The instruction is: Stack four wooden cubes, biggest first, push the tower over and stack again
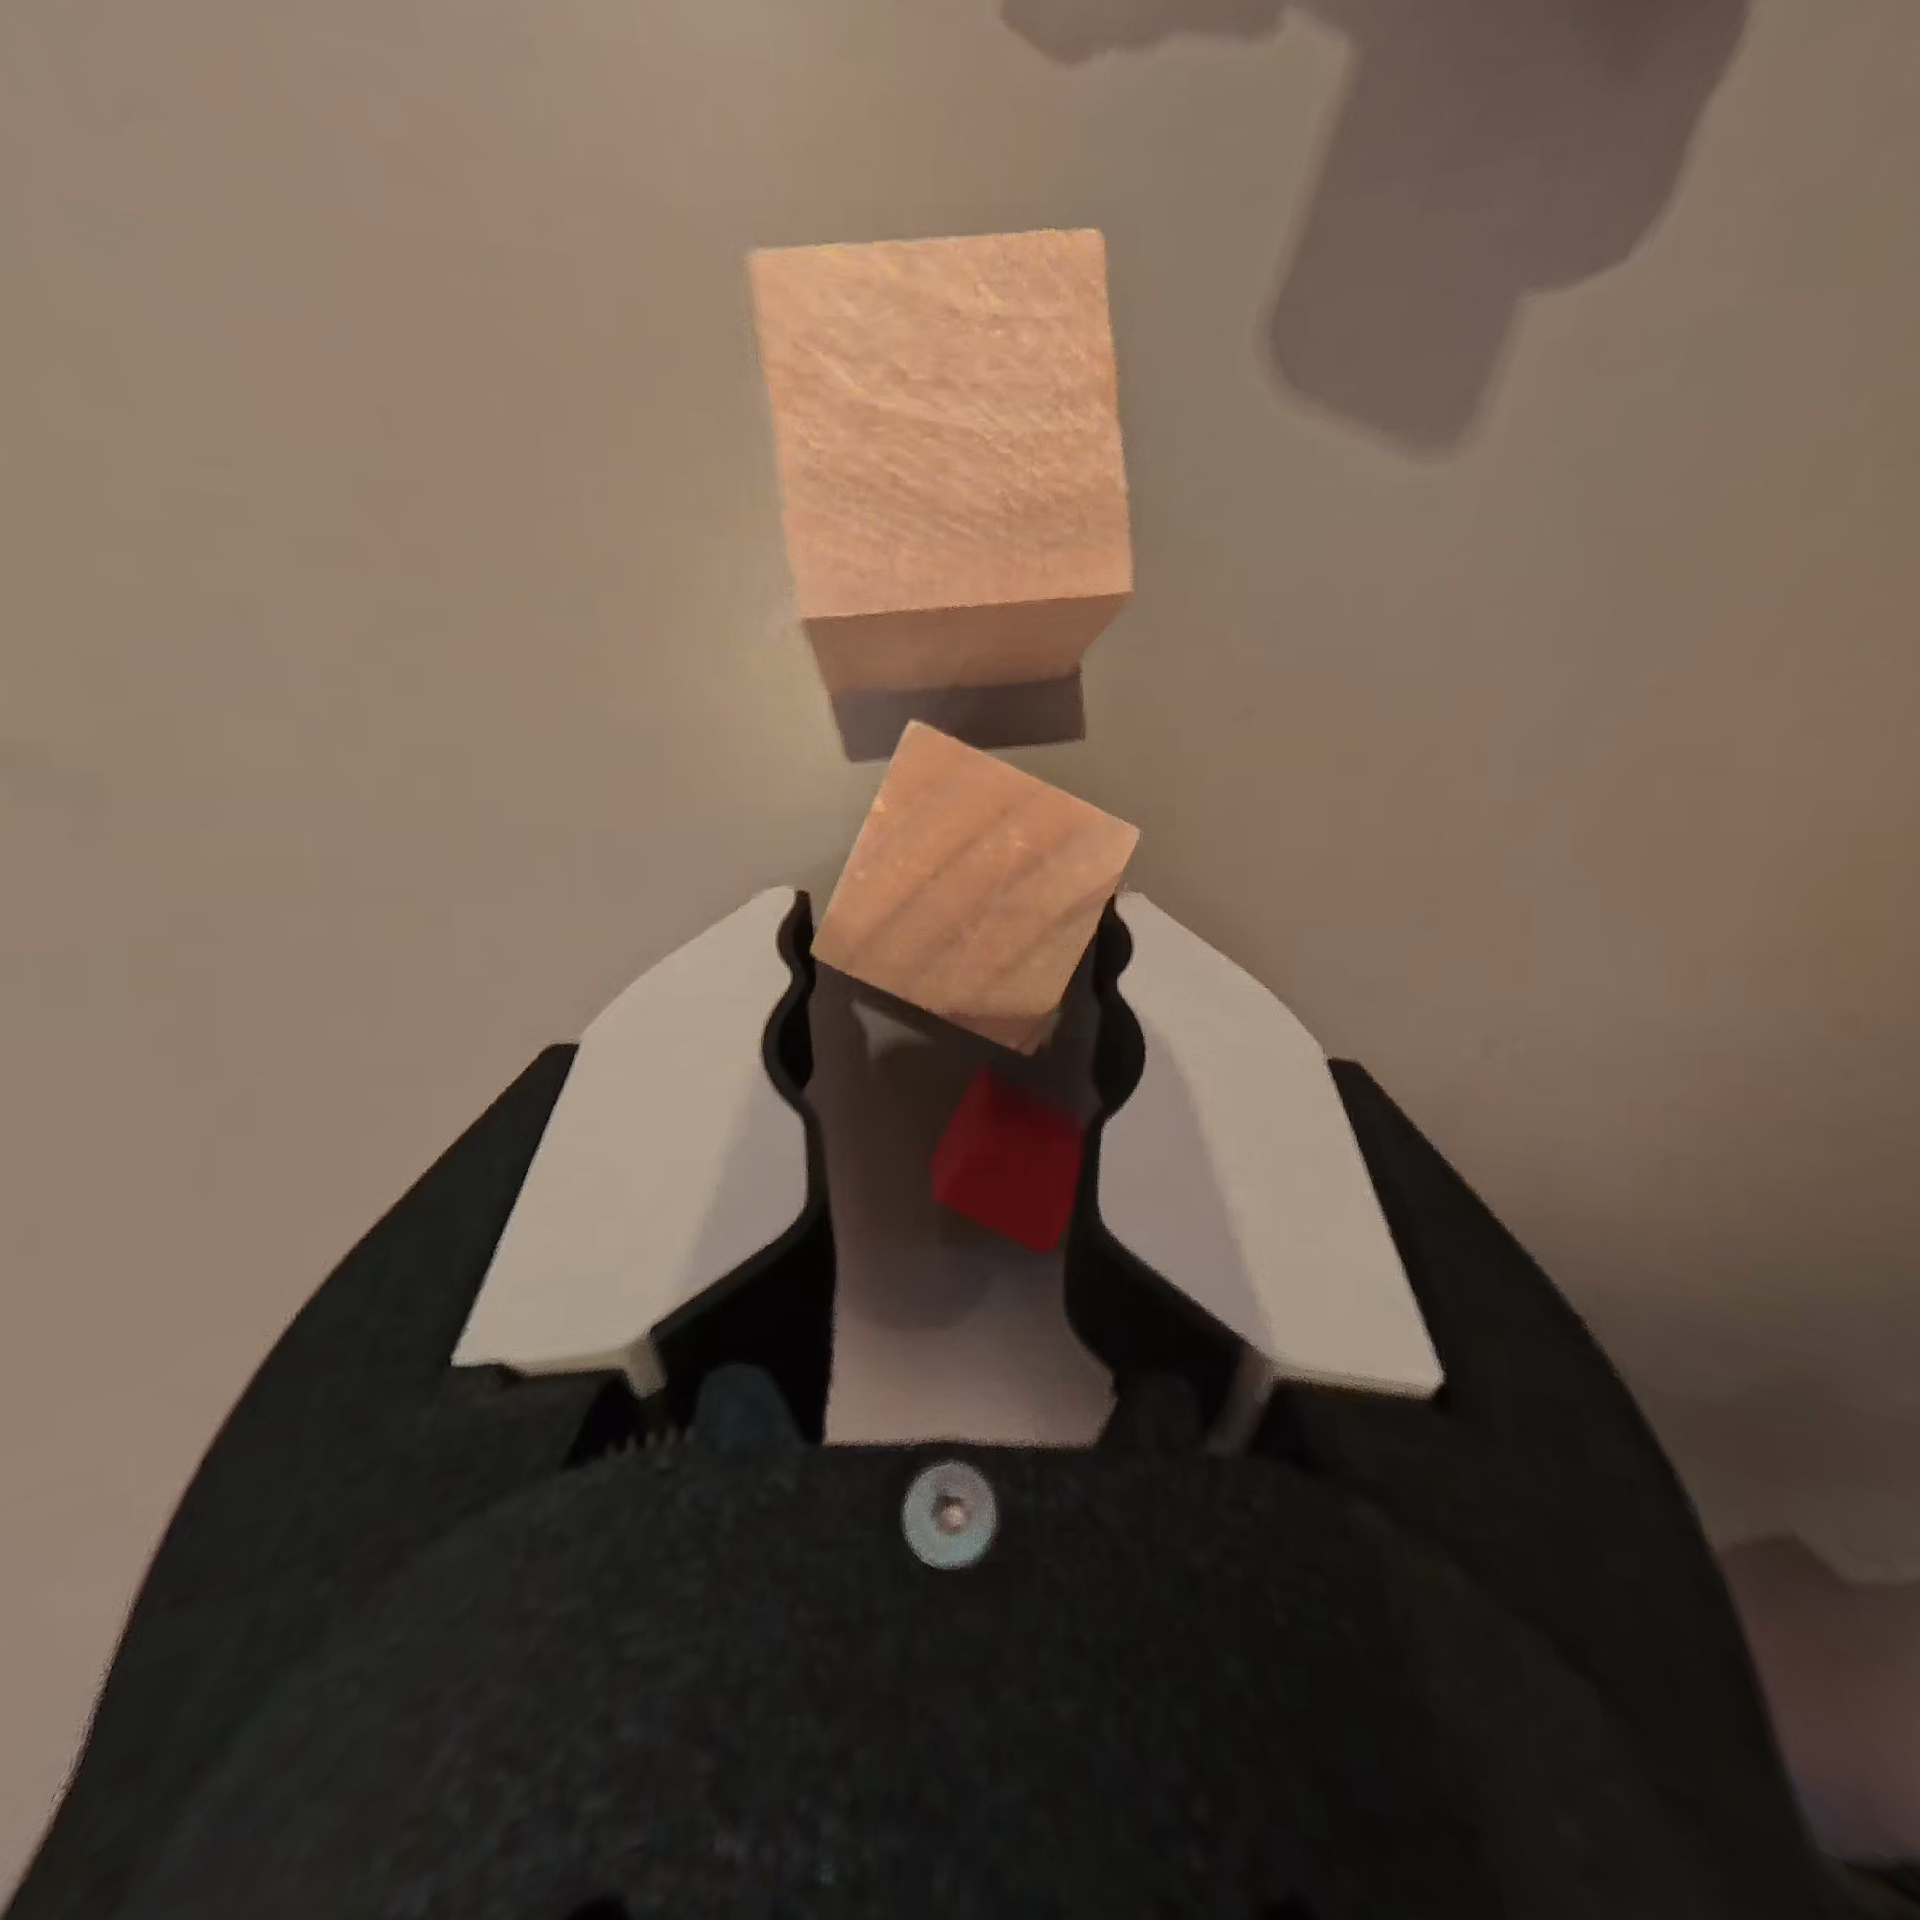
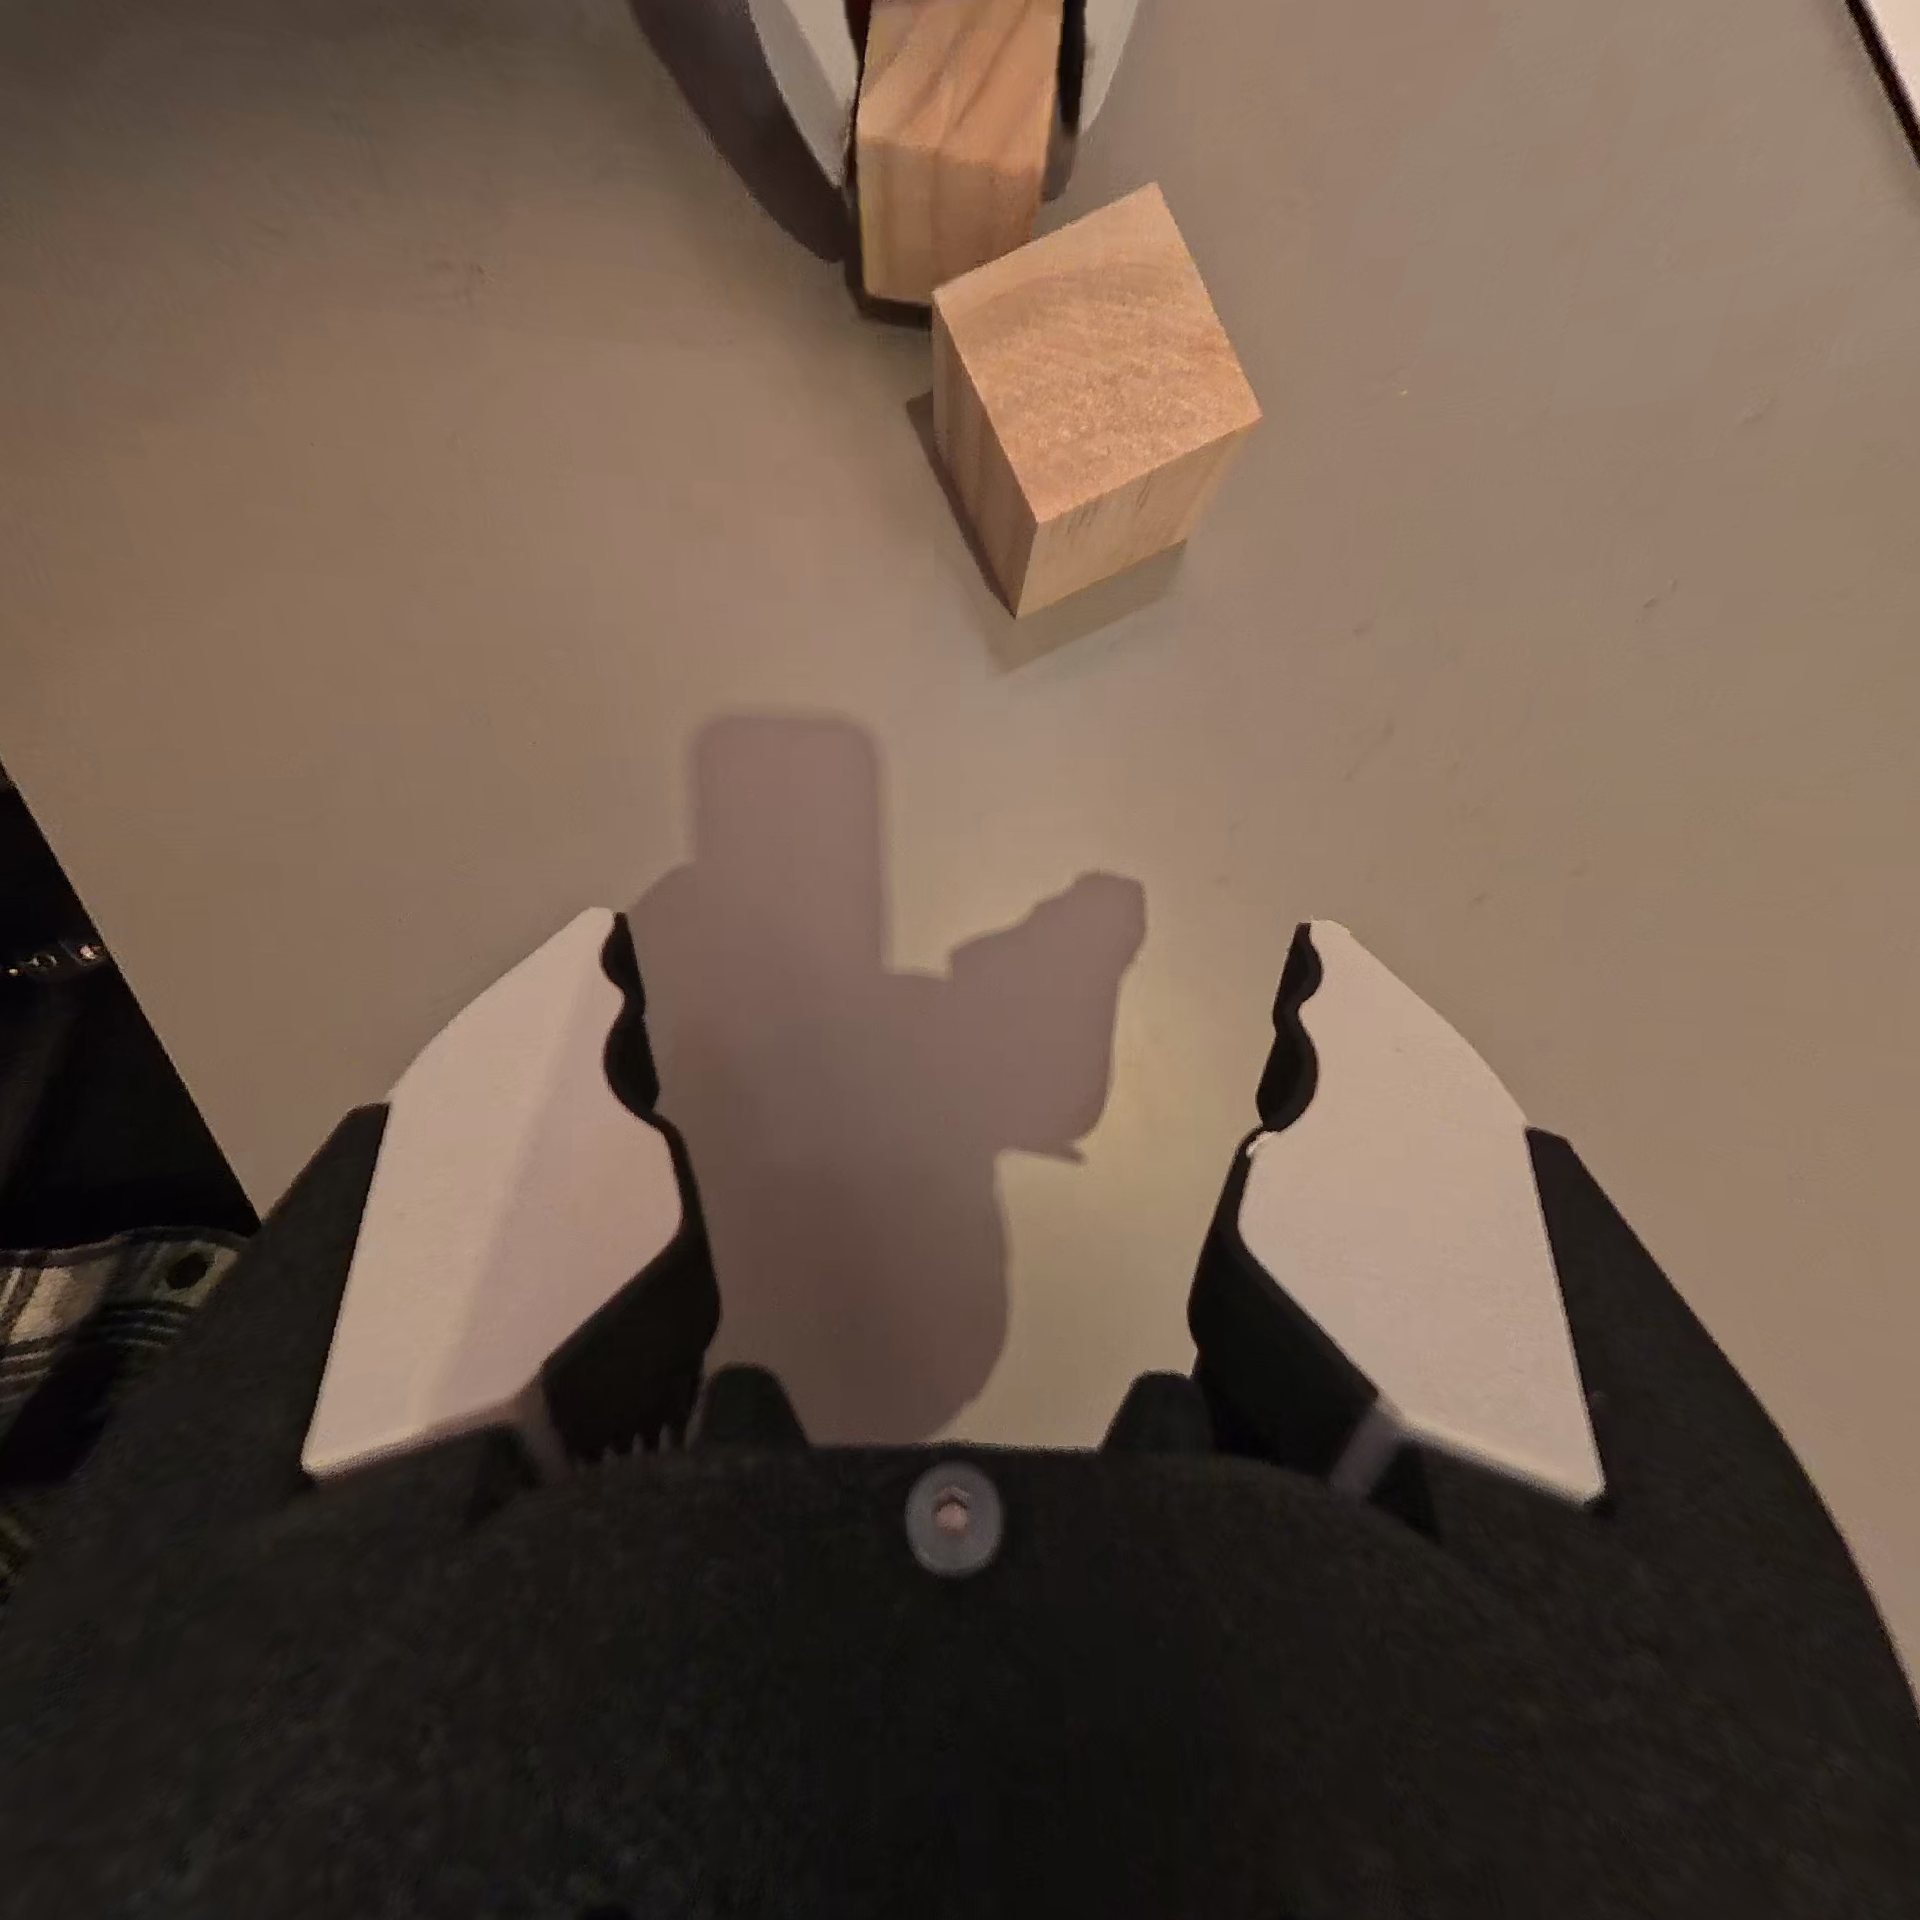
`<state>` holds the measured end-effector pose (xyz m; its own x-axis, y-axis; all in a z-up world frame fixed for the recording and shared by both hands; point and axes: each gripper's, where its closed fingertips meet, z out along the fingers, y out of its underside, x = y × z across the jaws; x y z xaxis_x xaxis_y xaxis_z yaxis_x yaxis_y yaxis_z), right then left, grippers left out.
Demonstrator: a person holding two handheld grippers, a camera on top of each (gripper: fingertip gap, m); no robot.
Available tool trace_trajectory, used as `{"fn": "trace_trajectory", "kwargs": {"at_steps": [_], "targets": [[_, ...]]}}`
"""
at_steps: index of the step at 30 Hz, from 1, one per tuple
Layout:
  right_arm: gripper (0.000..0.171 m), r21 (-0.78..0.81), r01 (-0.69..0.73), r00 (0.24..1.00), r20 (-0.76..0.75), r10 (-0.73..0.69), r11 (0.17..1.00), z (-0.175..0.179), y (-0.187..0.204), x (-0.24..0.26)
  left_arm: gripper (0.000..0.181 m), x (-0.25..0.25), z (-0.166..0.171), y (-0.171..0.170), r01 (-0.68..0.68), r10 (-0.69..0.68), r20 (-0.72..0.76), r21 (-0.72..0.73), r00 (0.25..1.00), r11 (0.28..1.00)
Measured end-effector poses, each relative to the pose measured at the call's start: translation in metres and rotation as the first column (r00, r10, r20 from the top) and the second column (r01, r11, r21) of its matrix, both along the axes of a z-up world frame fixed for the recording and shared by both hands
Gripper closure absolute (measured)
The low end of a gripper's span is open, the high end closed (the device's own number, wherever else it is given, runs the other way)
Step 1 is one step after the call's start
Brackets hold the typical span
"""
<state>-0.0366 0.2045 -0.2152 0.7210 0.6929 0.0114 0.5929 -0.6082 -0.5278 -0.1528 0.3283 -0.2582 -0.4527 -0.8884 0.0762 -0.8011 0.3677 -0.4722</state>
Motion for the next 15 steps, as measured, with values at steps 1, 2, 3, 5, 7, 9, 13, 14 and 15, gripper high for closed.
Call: {"fn": "trace_trajectory", "kwargs": {"at_steps": [1, 2, 3, 5, 7, 9, 13, 14, 15], "targets": [[0.057, 0.003, 0.004, 1.000, -0.004, -0.004, 1.000, 0.001, 0.000, 0.000, 0.130, 0.000, 0.007, 0.005, -0.042, 0.043, 0.028, -0.014, 0.999, 0.999], [0.057, 0.004, 0.007, 1.000, -0.009, -0.007, 1.000, 0.001, -0.001, 0.001, 0.130, 0.001, 0.016, 0.009, -0.089, 0.091, 0.055, -0.029, 0.994, 0.996], [0.057, 0.004, 0.010, 1.000, -0.011, -0.010, 1.000, 0.001, -0.002, 0.001, 0.130, 0.002, 0.025, 0.015, -0.144, 0.147, 0.078, -0.040, 0.986, 0.989], [0.057, 0.007, 0.017, 1.000, -0.012, -0.017, 1.000, 0.002, -0.004, 0.003, 0.130, 0.006, 0.043, 0.020, -0.255, 0.263, 0.102, -0.077, 0.959, 0.964], [0.058, 0.011, 0.026, 0.999, -0.020, -0.026, 1.000, 0.002, -0.005, 0.005, 0.130, 0.013, 0.054, 0.022, -0.376, 0.385, 0.097, -0.102, 0.918, 0.921], [0.058, 0.011, 0.037, 0.999, -0.030, -0.036, 0.999, 0.002, -0.004, 0.006, 0.130, 0.021, 0.062, 0.015, -0.458, 0.470, 0.084, -0.126, 0.879, 0.880], [0.059, 0.002, 0.039, 0.998, -0.049, -0.039, 0.999, 0.001, -0.007, 0.006, 0.130, 0.038, 0.067, -0.008, -0.501, 0.510, 0.059, -0.126, 0.858, 0.856], [0.059, 0.003, 0.039, 0.998, -0.045, -0.039, 0.999, 0.001, -0.008, 0.006, 0.130, 0.040, 0.064, -0.009, -0.508, 0.514, 0.046, -0.097, 0.856, 0.856], [0.059, 0.002, 0.039, 0.998, -0.043, -0.039, 0.999, 0.000, -0.009, 0.007, 0.130, 0.043, 0.062, -0.011, -0.514, 0.518, 0.037, -0.076, 0.855, 0.854]]}}
